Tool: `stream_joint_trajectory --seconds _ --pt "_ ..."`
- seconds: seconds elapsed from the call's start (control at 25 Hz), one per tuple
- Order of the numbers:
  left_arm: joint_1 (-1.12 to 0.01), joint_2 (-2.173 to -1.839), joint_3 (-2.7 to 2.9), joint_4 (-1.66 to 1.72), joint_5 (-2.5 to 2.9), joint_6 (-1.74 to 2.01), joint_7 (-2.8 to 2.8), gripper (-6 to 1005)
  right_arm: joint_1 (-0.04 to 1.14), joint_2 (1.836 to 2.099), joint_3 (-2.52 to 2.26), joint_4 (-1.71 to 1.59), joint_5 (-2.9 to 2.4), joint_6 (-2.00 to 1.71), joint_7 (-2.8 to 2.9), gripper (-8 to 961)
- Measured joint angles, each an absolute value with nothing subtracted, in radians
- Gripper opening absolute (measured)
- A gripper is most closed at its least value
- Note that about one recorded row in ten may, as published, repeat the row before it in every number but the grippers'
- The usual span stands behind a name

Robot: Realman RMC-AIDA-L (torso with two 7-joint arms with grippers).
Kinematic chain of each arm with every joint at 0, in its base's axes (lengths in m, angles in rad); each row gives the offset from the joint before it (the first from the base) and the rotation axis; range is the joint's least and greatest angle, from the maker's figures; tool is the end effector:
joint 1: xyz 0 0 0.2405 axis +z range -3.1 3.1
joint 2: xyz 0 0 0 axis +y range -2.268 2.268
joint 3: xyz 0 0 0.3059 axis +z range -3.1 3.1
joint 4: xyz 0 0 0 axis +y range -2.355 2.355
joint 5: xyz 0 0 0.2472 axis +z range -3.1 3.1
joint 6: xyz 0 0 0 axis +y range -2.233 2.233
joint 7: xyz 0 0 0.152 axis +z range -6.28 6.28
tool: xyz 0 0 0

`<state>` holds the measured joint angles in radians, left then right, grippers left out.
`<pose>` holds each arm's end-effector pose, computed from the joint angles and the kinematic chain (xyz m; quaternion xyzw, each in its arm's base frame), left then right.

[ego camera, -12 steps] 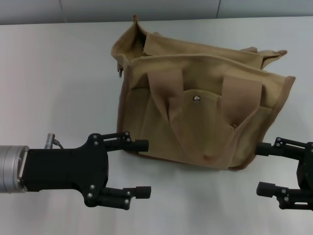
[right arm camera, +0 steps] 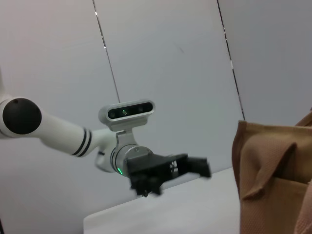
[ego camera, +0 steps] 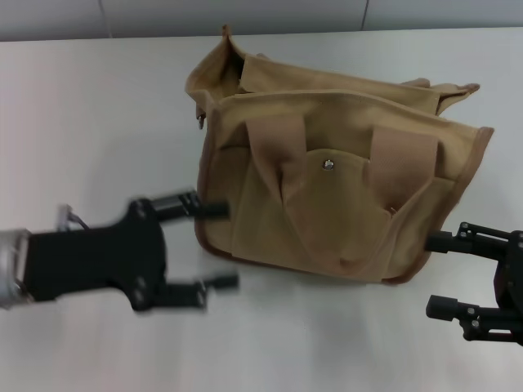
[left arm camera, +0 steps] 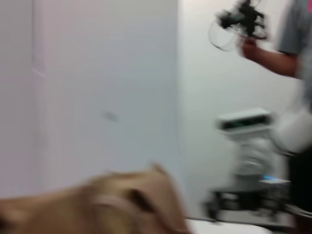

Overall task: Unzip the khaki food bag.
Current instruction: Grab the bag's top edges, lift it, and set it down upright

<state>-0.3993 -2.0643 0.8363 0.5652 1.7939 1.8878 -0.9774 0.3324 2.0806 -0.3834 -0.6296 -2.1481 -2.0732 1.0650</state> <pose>-0.3170 0.3007 -0.0373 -0.9312 -0.0420 -0.3593 0.0460 0.3641 0.2525 0.0006 -0.9189 0.1430 0.3607 0.0709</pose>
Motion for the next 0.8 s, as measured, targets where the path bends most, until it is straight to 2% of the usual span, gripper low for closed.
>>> stream_joint_trajectory --seconds 0.2,0.8 --pt "-0.360 -2.071 0.555 0.514 1.757 1.851 -0.917 829 0.331 2.080 -0.383 -0.623 -2.146 -2.073 1.062 794" --pt "-0.428 -2.078 0.679 0.334 1.746 1.681 -0.763 825 0.341 2.082 -0.390 -0.621 -2.149 -2.037 1.068 793"
